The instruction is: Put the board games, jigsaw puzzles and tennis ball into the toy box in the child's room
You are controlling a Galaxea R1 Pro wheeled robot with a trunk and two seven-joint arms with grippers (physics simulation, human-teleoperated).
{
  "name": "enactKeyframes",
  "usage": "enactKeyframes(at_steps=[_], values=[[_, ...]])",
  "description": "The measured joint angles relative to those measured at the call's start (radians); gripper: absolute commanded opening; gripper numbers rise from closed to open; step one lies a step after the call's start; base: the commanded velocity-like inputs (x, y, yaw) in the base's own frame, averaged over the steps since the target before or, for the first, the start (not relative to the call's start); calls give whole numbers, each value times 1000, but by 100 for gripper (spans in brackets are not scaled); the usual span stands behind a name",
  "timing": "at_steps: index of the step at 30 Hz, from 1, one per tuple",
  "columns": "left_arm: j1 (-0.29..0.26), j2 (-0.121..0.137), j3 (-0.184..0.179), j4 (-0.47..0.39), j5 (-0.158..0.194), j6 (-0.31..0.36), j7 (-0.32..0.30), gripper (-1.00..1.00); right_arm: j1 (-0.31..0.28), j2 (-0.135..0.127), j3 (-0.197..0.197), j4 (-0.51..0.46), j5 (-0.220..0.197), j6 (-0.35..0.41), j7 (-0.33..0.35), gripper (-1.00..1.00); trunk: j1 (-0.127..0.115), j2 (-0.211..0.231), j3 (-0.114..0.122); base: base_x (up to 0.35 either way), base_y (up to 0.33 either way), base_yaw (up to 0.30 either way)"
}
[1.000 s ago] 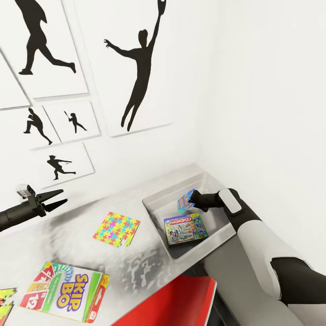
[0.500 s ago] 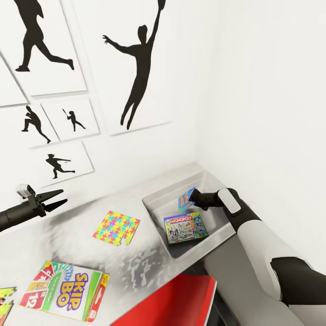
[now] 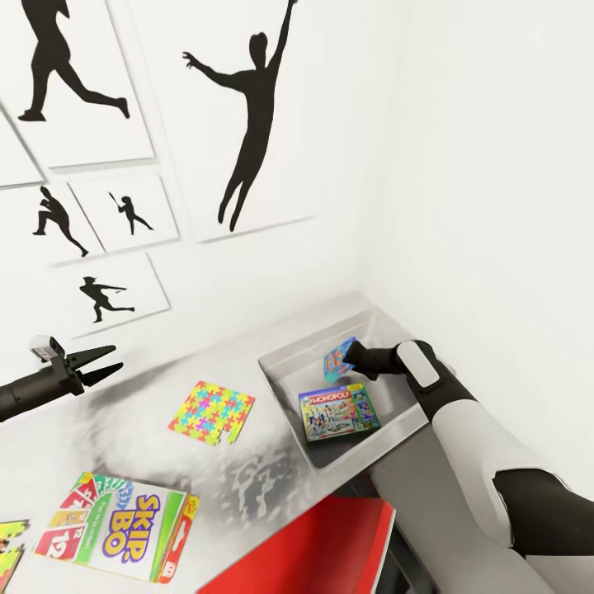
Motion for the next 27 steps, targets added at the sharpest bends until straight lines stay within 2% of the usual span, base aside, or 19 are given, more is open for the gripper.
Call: enactKeyframes(at_steps=[16,27], values=[[0,0,2,0,0,0,-1,100,0,-3,2,-24,-8,-1,2,-100,0,0,-15,0,0,0],[0,0,2,0,0,0,-2,100,0,-11,3,-18,-39,-3,3,-100,0,0,-16,0,0,0]])
